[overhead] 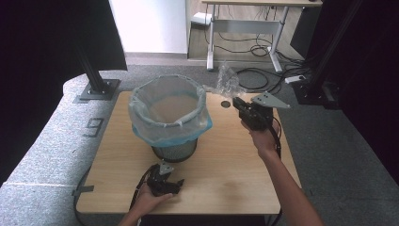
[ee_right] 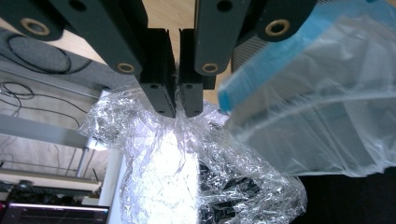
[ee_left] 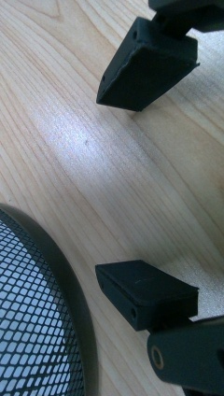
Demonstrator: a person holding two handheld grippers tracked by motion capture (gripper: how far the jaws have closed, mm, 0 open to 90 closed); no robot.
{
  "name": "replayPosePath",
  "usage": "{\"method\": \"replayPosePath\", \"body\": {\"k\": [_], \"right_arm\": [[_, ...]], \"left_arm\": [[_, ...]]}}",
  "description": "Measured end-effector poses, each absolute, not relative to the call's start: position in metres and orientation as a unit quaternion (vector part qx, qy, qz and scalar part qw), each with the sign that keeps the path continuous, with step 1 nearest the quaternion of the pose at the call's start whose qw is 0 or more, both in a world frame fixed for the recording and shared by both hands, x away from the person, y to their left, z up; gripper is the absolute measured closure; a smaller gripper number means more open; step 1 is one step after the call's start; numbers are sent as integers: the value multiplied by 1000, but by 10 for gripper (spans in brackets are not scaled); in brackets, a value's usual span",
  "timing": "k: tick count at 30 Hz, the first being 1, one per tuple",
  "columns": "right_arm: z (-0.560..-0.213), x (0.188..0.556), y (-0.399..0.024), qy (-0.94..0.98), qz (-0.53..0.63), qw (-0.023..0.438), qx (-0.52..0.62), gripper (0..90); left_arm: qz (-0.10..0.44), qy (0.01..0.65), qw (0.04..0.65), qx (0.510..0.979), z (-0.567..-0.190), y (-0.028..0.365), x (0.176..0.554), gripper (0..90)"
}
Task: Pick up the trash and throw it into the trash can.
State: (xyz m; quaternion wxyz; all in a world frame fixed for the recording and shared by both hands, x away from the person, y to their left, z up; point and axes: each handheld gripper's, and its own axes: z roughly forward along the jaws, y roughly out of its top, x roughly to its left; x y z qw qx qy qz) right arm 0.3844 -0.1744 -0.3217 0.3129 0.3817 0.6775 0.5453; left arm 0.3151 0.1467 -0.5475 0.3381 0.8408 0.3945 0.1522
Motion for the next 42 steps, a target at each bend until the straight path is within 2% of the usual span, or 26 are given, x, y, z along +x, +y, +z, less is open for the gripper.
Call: {"method": "replayPosePath", "body": {"k": [29, 42], "right_arm": [[-291, 382, -101, 696, 575, 289, 317, 846], [-299, 392, -67, 721, 565, 266, 300, 834]], "left_arm": [[153, 394, 339, 841, -548, 146, 315, 163], [153, 394, 339, 841, -548, 146, 315, 163]]}}
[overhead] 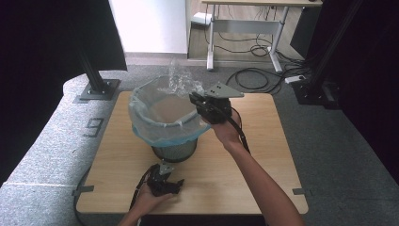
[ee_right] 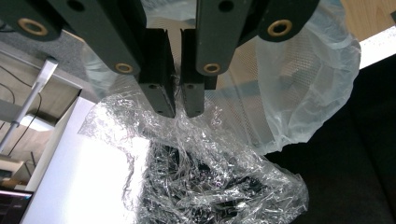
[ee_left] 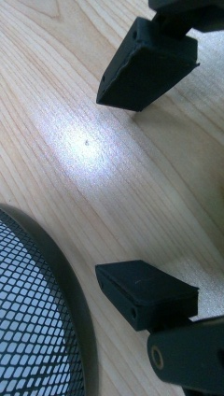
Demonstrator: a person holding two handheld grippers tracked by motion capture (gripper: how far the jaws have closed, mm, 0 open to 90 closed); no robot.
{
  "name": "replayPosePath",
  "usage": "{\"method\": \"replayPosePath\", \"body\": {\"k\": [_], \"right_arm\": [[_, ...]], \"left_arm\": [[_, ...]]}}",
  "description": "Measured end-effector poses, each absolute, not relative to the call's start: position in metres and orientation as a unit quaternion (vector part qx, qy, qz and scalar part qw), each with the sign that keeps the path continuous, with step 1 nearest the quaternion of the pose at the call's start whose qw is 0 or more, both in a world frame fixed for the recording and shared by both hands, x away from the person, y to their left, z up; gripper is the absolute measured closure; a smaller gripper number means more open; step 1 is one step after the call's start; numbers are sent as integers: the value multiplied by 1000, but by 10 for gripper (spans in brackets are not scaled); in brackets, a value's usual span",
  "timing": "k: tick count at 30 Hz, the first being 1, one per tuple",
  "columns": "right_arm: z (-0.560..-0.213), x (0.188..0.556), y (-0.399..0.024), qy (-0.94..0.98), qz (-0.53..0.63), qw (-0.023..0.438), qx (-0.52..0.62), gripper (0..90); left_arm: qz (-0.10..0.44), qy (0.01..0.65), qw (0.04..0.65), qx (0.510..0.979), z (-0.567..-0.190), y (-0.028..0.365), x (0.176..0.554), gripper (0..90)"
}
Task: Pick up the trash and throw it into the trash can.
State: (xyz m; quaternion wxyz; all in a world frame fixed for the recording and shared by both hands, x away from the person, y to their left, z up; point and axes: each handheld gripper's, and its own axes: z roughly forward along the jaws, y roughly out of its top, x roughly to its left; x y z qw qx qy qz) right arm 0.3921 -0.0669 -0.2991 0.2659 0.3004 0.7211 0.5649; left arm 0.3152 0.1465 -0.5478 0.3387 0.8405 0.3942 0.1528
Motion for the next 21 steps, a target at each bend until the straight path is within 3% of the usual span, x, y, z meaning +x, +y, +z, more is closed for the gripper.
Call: {"method": "replayPosePath", "body": {"k": [2, 4, 8, 10, 21], "right_arm": [[-302, 396, -63, 725, 563, 260, 300, 832], [-304, 400, -59, 729, 561, 251, 301, 769], [-310, 404, -53, 740, 547, 241, 309, 371], [-311, 403, -53, 743, 536, 243, 318, 305], [-311, 390, -89, 724, 548, 263, 326, 268]], "left_arm": [[153, 394, 339, 841, -548, 147, 315, 163], [153, 394, 339, 841, -548, 147, 315, 163], [153, 394, 339, 841, -548, 147, 315, 163], [153, 394, 339, 841, -548, 147, 315, 163], [153, 393, 338, 841, -548, 147, 315, 163]]}}
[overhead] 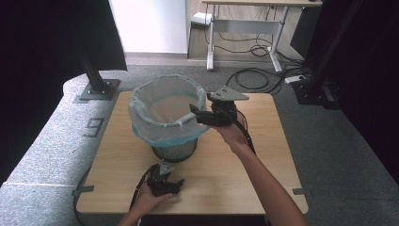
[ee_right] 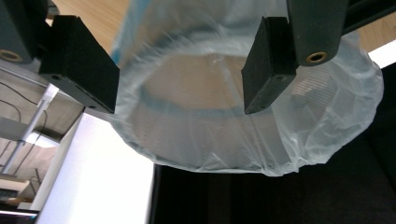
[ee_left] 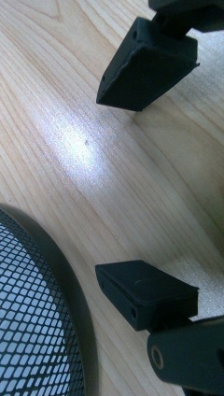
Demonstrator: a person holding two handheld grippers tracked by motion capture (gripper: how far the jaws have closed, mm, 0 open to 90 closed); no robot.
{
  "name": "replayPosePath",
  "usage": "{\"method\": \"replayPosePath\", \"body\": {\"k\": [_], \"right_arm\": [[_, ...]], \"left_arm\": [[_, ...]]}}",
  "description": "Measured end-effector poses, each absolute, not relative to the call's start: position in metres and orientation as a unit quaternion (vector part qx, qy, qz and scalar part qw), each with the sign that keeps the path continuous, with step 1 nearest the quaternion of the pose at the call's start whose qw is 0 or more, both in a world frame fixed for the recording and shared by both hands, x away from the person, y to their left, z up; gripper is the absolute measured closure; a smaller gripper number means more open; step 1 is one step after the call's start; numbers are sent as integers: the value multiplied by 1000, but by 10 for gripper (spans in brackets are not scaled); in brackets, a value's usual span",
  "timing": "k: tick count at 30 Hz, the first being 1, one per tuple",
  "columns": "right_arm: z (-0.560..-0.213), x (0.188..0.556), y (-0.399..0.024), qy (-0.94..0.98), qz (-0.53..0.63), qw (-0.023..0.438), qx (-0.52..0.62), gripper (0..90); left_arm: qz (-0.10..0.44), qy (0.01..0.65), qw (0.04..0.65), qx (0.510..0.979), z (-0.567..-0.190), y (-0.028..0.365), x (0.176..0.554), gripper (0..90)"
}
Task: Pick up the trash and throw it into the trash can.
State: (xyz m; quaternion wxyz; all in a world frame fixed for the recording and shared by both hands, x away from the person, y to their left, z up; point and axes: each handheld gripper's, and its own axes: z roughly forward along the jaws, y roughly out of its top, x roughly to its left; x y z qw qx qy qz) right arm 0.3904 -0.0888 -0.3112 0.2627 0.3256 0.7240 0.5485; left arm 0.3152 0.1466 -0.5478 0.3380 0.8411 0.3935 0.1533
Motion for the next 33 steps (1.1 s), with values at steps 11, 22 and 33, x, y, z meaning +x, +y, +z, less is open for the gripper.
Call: {"method": "replayPosePath", "body": {"k": [11, 22, 33], "right_arm": [[-332, 379, -137, 709, 541, 283, 353, 270], [-376, 372, -172, 706, 526, 275, 387, 270], [-427, 367, -189, 714, 502, 255, 417, 266]], "left_arm": [[152, 394, 338, 841, -548, 147, 315, 163], [153, 395, 339, 840, -548, 147, 315, 163], [153, 395, 339, 840, -547, 147, 315, 163]]}}
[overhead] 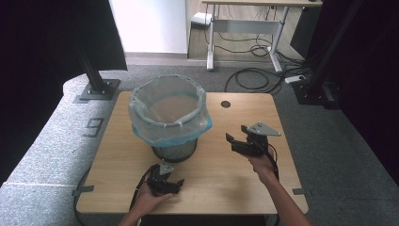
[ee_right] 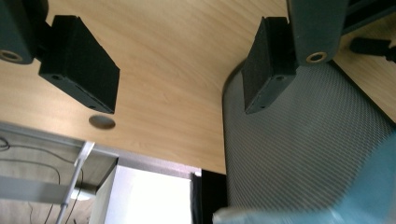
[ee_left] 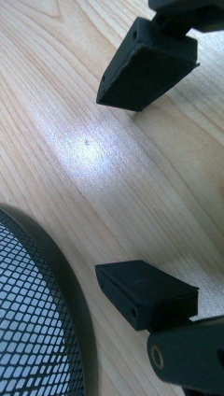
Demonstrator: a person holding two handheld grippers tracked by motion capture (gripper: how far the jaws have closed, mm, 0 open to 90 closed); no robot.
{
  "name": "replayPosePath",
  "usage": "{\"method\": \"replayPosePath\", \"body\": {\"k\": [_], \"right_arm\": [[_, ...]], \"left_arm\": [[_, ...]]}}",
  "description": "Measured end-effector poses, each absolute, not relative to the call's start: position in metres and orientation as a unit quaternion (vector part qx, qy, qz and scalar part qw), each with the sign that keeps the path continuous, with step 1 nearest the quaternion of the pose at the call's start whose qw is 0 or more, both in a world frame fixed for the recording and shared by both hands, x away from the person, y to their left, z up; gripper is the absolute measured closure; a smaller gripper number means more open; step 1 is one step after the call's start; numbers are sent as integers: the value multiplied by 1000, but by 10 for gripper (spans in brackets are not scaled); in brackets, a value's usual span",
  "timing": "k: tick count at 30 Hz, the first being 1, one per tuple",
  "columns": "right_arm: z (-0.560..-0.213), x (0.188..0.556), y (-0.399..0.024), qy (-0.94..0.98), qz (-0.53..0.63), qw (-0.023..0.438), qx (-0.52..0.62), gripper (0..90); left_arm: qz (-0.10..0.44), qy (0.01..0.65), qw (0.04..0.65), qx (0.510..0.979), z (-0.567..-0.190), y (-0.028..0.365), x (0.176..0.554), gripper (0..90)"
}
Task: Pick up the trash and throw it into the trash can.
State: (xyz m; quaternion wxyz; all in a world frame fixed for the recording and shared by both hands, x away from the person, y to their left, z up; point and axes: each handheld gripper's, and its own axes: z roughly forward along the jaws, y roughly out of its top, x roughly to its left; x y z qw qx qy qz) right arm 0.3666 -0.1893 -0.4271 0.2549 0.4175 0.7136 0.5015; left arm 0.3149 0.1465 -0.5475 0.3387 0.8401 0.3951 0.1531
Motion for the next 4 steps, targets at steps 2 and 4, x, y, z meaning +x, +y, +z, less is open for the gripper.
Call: {"method": "replayPosePath", "body": {"k": [2, 4], "right_arm": [[-442, 368, -194, 713, 496, 245, 431, 262], [-444, 369, -195, 714, 493, 242, 433, 261]], "left_arm": [[153, 395, 339, 840, -547, 147, 315, 163], [153, 395, 338, 840, -547, 147, 315, 163]]}}
